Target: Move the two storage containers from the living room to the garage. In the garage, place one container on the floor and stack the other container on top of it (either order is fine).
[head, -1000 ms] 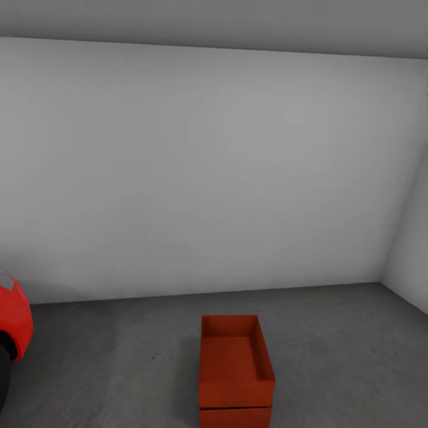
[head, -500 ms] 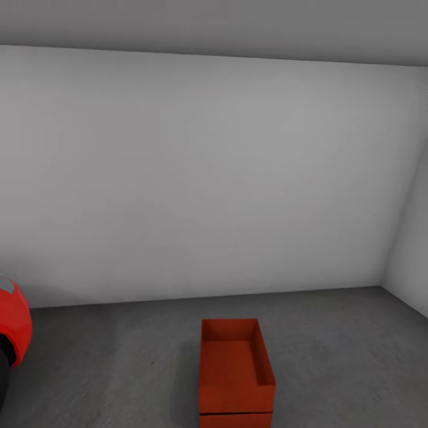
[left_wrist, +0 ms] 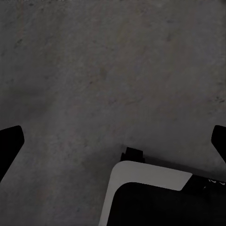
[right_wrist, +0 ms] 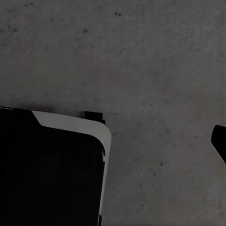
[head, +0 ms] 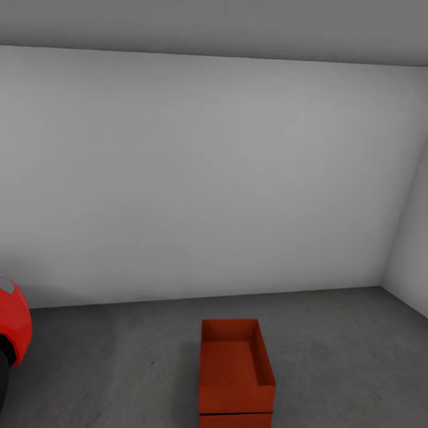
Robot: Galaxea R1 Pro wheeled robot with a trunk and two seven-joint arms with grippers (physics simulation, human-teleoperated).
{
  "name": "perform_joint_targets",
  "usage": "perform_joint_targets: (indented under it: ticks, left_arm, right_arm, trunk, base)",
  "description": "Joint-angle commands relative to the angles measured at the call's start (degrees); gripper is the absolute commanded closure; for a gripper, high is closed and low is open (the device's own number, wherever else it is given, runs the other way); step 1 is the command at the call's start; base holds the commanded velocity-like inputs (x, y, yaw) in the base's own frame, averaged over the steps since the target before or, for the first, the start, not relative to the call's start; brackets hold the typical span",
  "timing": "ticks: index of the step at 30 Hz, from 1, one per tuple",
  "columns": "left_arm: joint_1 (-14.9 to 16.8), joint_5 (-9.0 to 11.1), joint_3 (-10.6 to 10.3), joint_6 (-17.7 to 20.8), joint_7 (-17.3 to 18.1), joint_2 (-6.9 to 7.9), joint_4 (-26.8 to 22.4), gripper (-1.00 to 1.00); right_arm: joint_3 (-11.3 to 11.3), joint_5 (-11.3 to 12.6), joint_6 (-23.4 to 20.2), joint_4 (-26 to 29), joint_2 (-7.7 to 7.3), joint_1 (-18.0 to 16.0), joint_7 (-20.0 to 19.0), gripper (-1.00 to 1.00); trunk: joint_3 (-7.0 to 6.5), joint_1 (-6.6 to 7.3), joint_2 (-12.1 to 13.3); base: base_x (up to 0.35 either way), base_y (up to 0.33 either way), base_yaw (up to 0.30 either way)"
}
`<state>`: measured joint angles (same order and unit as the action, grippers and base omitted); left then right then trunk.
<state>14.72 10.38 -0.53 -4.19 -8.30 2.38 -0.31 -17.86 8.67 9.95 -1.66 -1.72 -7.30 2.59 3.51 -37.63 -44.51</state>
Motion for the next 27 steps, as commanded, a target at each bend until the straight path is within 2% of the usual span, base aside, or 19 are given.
perform_joint_targets:
  ticks: [1, 27]
  left_arm:
    - [0.0, 0.4, -0.1, -0.2, 0.0, -0.01, 0.0, -1.0]
    - [0.0, 0.4, -0.1, -0.2, 0.0, -0.01, 0.0, -1.0]
  right_arm:
    - [-0.5, 0.6, 0.3, -0.2, 0.0, -0.1, 0.0, -1.0]
    - [-0.7, 0.5, 0.3, -0.1, 0.31, -0.1, 0.2, -1.0]
  trunk:
    - [0.1, -0.01, -0.1]
    - [0.1, -0.01, -0.1]
  base:
    - [0.0, 0.0, 0.0]
    - [0.0, 0.0, 0.0]
